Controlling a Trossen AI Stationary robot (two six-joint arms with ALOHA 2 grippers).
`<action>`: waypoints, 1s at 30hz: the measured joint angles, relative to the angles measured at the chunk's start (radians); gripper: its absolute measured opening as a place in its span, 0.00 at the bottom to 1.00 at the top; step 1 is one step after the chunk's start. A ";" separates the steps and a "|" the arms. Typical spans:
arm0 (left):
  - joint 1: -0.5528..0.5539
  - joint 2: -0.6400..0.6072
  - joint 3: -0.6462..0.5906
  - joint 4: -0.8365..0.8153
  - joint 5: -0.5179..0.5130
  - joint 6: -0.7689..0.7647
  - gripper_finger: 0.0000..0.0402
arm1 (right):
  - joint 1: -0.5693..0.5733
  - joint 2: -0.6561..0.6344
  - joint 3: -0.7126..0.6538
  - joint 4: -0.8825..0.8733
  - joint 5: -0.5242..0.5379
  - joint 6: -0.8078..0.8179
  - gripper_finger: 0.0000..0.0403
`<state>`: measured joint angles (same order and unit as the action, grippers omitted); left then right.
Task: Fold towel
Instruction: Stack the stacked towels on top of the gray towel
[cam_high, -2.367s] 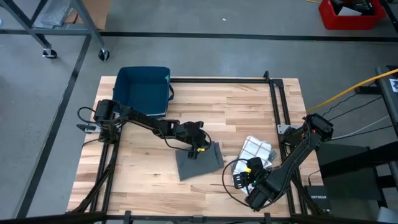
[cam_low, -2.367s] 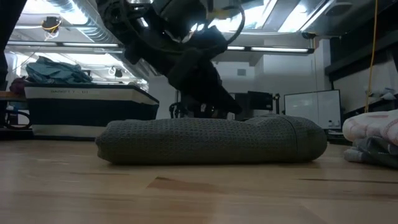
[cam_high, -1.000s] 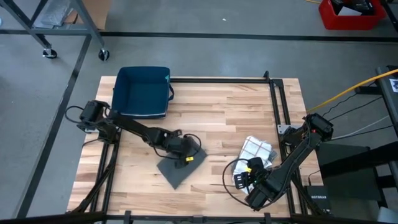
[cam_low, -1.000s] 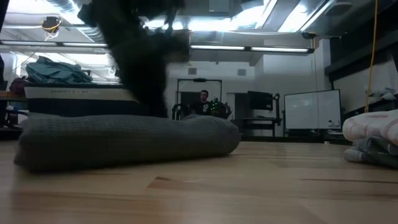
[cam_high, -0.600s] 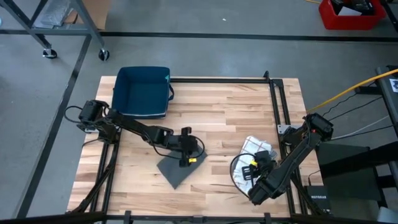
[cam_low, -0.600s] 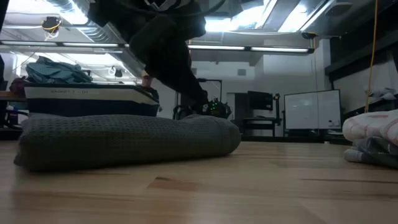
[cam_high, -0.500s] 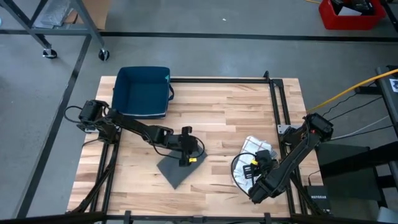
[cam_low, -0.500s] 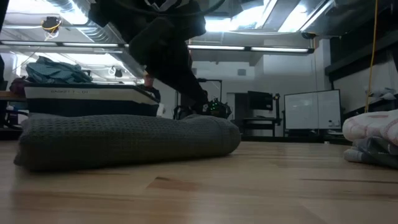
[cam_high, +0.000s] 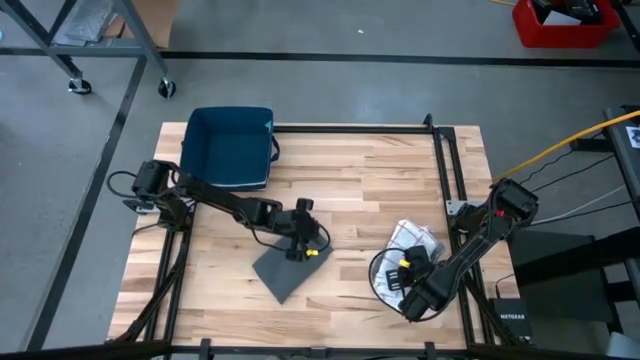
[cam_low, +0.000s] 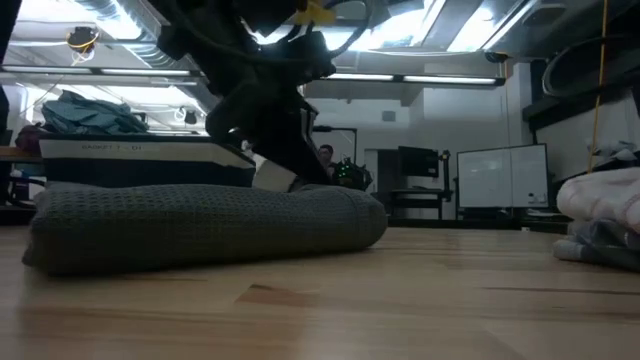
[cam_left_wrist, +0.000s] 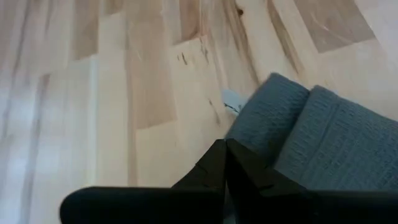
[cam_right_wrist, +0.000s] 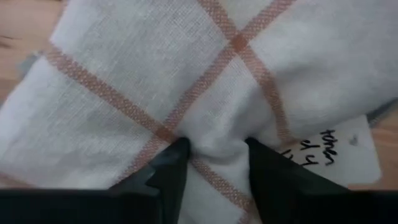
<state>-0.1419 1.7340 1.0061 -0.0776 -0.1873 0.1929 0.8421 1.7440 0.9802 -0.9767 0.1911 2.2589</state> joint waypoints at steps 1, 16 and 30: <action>0.006 0.000 0.000 0.001 0.000 0.003 0.01 | 0.000 0.000 -0.005 0.015 0.014 0.000 0.37; 0.051 -0.009 0.001 0.011 0.002 -0.140 0.01 | -0.099 0.010 -0.005 0.358 0.351 -0.138 0.29; 0.113 -0.009 0.001 0.128 0.347 -0.454 0.15 | -0.097 0.002 0.224 0.125 0.517 -0.228 0.29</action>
<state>-0.0284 1.7252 1.0073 0.0502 0.1600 -0.2608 0.7456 1.7458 1.2045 -0.8521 0.7077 2.0304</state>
